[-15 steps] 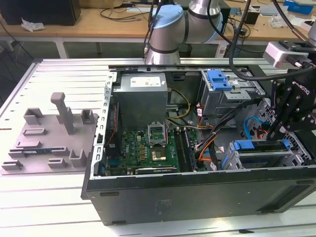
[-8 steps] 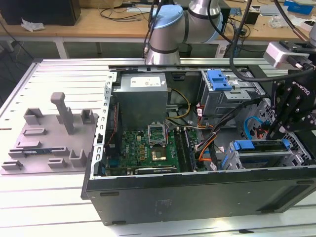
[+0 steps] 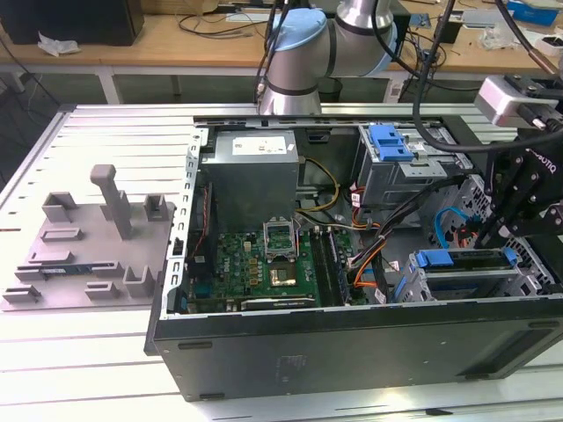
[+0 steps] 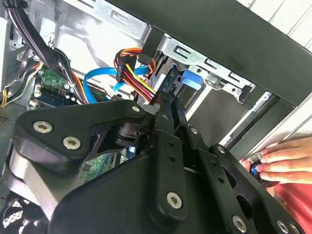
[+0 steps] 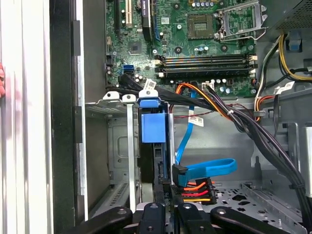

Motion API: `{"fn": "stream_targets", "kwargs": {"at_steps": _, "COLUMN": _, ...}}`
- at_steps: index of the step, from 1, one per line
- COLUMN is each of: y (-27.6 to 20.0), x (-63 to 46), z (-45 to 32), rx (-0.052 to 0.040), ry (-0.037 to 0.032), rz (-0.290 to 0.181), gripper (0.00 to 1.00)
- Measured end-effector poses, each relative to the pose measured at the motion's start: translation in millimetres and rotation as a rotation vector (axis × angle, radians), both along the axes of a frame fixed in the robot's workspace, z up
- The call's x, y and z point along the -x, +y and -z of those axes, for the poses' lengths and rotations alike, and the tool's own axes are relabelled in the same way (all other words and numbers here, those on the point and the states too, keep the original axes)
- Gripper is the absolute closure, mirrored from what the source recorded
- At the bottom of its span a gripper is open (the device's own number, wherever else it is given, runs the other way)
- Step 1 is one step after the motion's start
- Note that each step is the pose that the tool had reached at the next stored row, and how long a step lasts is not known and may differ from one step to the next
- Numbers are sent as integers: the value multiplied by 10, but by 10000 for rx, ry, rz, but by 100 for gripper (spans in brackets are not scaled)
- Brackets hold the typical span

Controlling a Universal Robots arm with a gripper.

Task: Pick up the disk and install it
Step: 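Insert the first disk wire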

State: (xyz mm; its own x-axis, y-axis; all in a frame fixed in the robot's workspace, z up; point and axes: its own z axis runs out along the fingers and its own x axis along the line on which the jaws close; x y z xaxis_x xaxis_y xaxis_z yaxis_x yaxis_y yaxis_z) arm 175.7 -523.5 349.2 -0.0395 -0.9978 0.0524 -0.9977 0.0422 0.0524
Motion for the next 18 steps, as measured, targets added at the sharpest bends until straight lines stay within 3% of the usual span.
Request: {"fn": "stream_targets", "kwargs": {"at_steps": 18, "y": -11, "x": -9, "z": 0, "rx": -2, "ry": 0, "rz": 1, "gripper": 83}}
